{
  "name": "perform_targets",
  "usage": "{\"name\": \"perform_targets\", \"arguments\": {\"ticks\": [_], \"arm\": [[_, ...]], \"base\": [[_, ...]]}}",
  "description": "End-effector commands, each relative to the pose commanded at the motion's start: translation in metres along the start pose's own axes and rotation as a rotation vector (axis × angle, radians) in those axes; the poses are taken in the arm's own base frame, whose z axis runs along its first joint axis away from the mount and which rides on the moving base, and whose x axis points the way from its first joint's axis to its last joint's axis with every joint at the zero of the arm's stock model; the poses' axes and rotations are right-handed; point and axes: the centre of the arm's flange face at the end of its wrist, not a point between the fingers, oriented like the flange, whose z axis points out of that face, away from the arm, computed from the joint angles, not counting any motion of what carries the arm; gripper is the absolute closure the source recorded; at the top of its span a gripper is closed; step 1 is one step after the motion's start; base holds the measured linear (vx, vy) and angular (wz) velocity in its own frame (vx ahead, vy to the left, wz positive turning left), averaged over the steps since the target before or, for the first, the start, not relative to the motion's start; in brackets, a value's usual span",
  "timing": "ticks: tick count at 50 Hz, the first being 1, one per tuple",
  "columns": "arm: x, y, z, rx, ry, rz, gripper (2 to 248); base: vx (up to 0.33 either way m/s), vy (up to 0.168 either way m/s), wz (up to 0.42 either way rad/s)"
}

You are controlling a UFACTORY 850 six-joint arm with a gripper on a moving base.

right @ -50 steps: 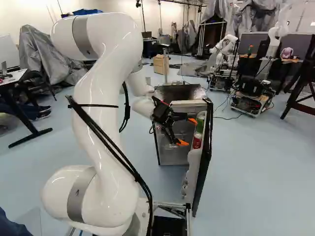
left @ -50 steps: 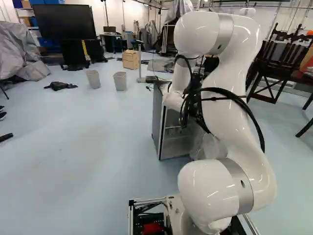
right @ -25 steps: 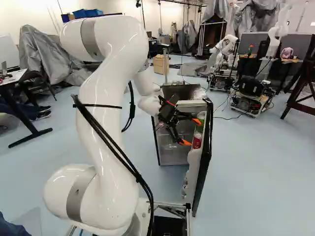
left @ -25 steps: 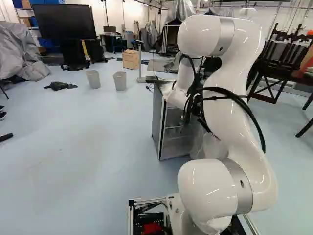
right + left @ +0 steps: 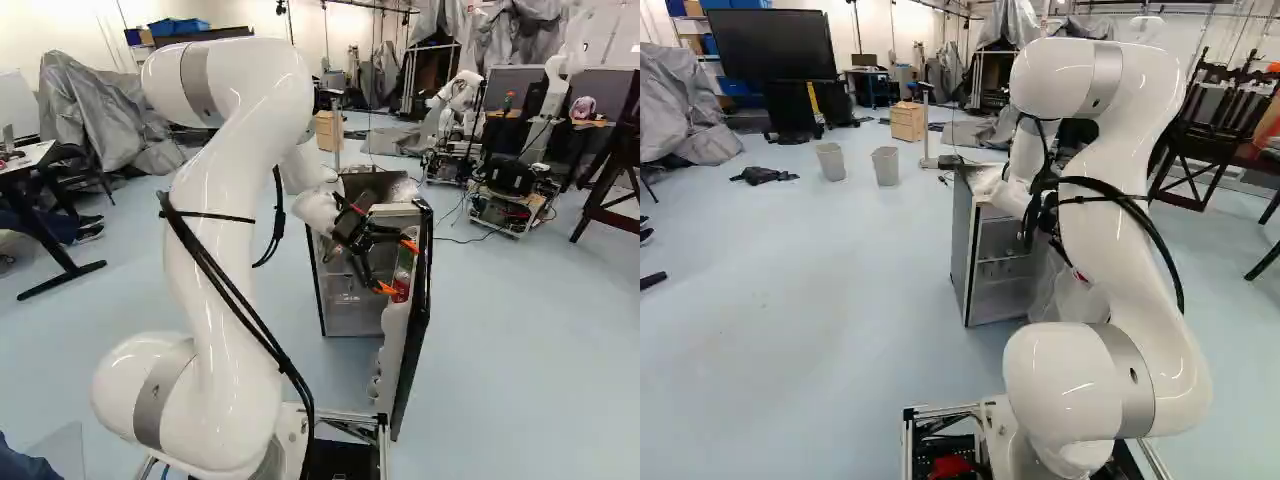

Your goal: Grab a drink from the fridge

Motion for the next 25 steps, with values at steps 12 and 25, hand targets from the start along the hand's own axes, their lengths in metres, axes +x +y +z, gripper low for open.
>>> {"name": "perform_targets", "arguments": {"ticks": [12,25], "arm": [[0.001,-0.012,0.010,-0.020,0.003,0.024,3],[0.003,-0.025,0.021,-0.040,0.006,0.050,3]], "base": [[0.000,0.000,0.000],[0.000,0.000,0.000]]}}
